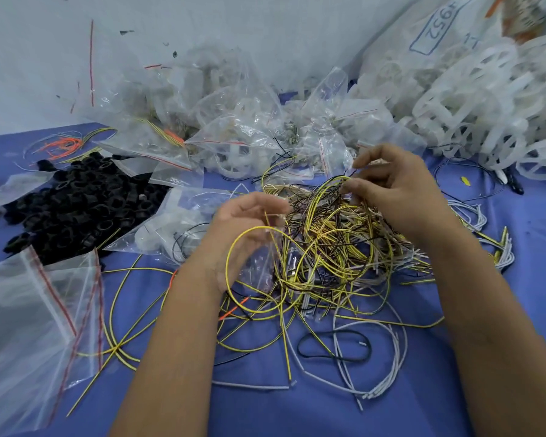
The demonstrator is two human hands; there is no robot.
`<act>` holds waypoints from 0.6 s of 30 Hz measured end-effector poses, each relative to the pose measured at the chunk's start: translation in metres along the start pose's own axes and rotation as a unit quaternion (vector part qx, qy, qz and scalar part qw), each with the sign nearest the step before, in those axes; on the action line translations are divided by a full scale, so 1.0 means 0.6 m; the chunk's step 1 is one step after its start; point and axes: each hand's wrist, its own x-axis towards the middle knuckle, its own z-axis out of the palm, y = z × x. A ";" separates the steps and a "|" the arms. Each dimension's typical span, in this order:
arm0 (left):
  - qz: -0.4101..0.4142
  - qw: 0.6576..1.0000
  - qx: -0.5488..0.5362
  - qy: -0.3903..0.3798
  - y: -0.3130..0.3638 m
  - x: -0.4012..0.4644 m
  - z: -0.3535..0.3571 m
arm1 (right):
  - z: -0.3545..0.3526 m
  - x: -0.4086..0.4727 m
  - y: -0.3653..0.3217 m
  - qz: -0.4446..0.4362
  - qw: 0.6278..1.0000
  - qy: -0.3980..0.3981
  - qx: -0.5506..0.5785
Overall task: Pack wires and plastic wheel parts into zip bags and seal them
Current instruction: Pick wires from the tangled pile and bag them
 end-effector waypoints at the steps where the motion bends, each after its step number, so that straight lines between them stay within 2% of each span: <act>1: 0.002 0.998 -0.020 0.053 0.001 0.003 -0.002 | -0.004 0.001 0.000 0.003 1.000 -0.009 0.019; 3: 0.008 0.990 -0.073 0.121 0.005 0.008 -0.009 | -0.008 0.002 -0.001 -0.014 1.000 -0.005 0.026; 5: 0.013 0.988 -0.084 0.132 0.009 0.011 -0.014 | -0.005 0.005 -0.004 -0.052 0.997 0.029 0.041; 8: 0.032 0.990 0.030 0.136 0.002 0.013 -0.007 | -0.003 0.011 -0.007 -0.102 0.989 0.084 0.063; 10: 0.051 0.987 0.104 0.110 -0.006 0.011 0.002 | -0.001 0.011 -0.006 -0.103 0.990 0.084 0.055; 14: 0.071 0.975 0.210 0.021 -0.021 0.007 0.017 | 0.001 0.005 0.001 -0.062 0.998 0.011 0.022; 18: 0.077 0.961 0.265 0.009 -0.027 0.009 0.034 | -0.009 -0.002 0.000 -0.046 0.990 -0.132 -0.004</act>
